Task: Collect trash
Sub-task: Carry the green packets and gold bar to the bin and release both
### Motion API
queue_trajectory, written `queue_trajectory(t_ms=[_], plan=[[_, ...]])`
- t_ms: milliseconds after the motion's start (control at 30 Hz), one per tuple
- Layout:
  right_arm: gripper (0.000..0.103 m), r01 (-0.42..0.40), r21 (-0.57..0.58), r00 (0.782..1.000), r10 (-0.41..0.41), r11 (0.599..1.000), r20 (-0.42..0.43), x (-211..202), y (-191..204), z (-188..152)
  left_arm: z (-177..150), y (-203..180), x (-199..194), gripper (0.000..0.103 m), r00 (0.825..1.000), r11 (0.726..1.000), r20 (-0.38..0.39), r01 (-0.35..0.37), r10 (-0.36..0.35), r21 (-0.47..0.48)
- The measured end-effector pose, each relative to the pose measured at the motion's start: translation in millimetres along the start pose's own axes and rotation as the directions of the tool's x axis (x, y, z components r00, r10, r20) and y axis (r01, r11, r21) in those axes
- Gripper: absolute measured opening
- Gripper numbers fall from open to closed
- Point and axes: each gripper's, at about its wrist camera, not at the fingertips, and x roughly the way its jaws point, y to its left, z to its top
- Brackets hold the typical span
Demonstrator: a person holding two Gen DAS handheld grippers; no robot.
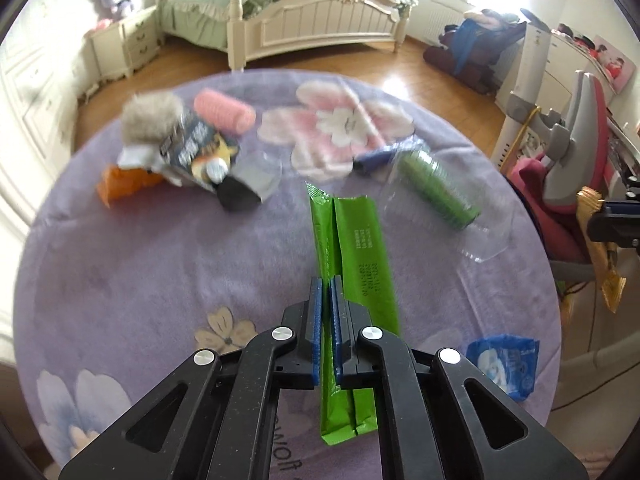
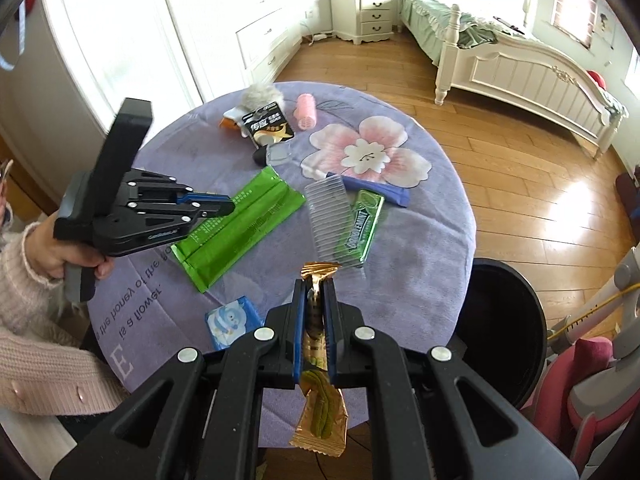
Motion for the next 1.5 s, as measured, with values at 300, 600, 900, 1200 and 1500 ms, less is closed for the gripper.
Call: queue_trajectory(t_ms=[300,600,900,1200,1500], plan=[[0.009,0.052,0.038,0.998,-0.053,0.998,0.026,-4.2,-11.0,2.5,17.6,-16.3,-33.0,0.005,0.996,0.998,0.086,0.001,-0.006,0.058],[0.009,0.143,0.143,0.987,-0.152,0.979,0.053,-26.4,-53.3,-5.4,59.5,-67.3,-56.4,0.005,0.98,0.982,0.164,0.086,-0.114,0.168],[0.009,0.266,0.355,0.957,-0.289,0.896,0.013,-29.4,-137.1,-36.4,116.2,-170.1,-17.8,0.005,0.957,0.924,0.147,0.193,-0.252,0.329],[0.009,0.373,0.473,0.918,-0.392,0.798,-0.063,-9.3,-193.5,-58.4,134.0,-254.9,53.5,0.005,0.961,0.883,0.064,0.218,-0.267,0.415],[0.009,0.392,0.529,0.911,-0.396,0.753,-0.111,13.3,-226.1,-76.8,133.7,-275.1,96.5,0.005,0.976,0.888,0.007,0.196,-0.218,0.416]])
